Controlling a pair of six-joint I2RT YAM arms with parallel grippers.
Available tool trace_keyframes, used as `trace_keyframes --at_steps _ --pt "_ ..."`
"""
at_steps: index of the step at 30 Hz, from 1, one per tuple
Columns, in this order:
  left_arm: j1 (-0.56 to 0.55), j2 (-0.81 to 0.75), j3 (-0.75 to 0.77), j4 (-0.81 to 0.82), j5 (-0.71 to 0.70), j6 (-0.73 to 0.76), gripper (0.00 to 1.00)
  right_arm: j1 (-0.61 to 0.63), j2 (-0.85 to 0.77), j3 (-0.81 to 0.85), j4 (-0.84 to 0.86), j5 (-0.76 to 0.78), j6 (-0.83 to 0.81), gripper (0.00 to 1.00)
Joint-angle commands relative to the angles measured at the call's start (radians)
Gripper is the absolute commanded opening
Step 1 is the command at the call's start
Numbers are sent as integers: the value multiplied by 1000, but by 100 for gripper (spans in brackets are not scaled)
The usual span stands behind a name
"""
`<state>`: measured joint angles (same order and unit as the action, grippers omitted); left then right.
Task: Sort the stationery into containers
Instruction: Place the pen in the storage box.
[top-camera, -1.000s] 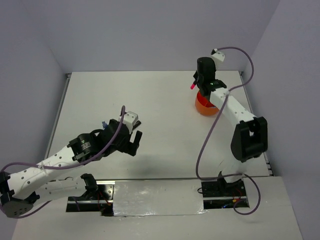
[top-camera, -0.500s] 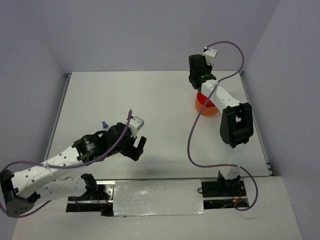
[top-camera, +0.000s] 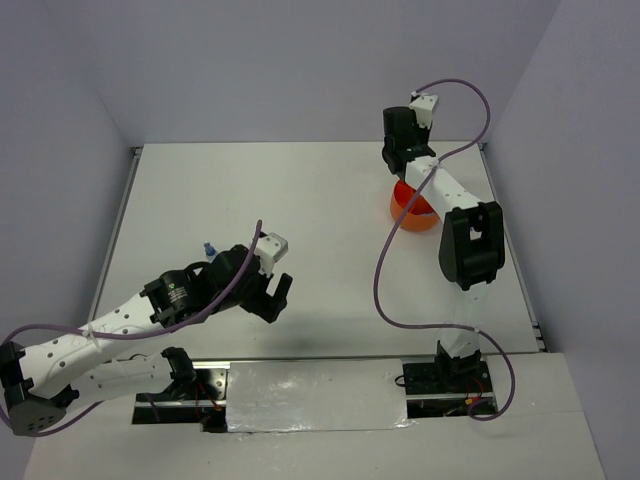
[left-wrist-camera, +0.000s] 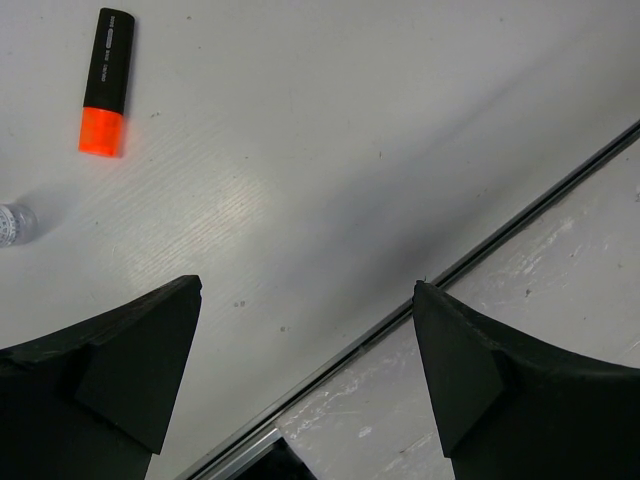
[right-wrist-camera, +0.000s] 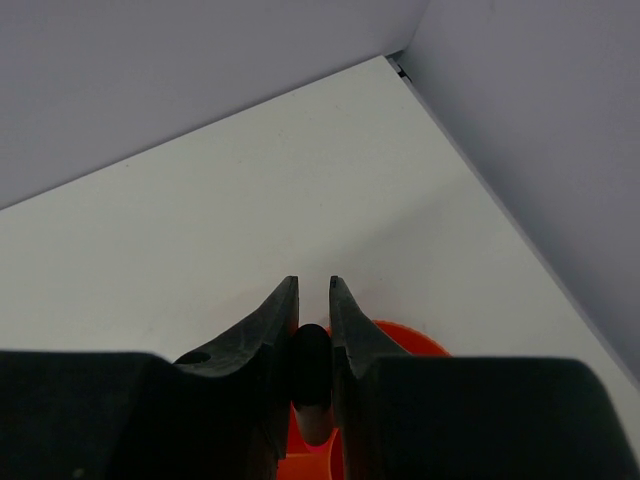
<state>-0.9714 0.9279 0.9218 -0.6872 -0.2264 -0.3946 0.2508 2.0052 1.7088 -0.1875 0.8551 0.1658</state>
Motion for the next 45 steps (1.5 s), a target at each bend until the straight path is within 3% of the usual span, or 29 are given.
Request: trace_keyframes --at_steps 1,8,14,17,23,25,28,32,35,39,41,45 --pt "-4 5 2 28 16 16 99 -19 9 52 33 15 -12 10" --pt "-4 -14 -1 32 19 16 99 -22 18 39 22 -25 18 11" --pt "-6 -23 -1 32 19 16 99 -22 17 12 19 -45 40 22" --pt "-4 -24 -1 32 18 16 99 -22 7 3 22 -53 44 36" --pt "-4 -29 0 29 9 11 99 -21 -14 -12 23 -60 49 37" --pt "-4 -32 3 20 -13 4 99 -21 -28 -9 10 -76 60 48" --pt "0 -28 12 3 -91 -19 99 -4 -69 -27 16 -90 58 56" --pt "43 -8 20 -8 -140 -41 99 51 -215 -58 57 -116 23 76" --pt "137 12 22 6 -125 -33 99 100 -323 -63 8 -160 41 88" --pt "273 67 -12 75 -45 -4 99 166 -488 -136 -50 -260 67 93" --pt "298 147 3 74 -5 -3 99 198 -598 -221 -72 -348 87 94" --pt "310 290 107 40 -60 -23 99 223 -788 -439 -79 -533 124 96"
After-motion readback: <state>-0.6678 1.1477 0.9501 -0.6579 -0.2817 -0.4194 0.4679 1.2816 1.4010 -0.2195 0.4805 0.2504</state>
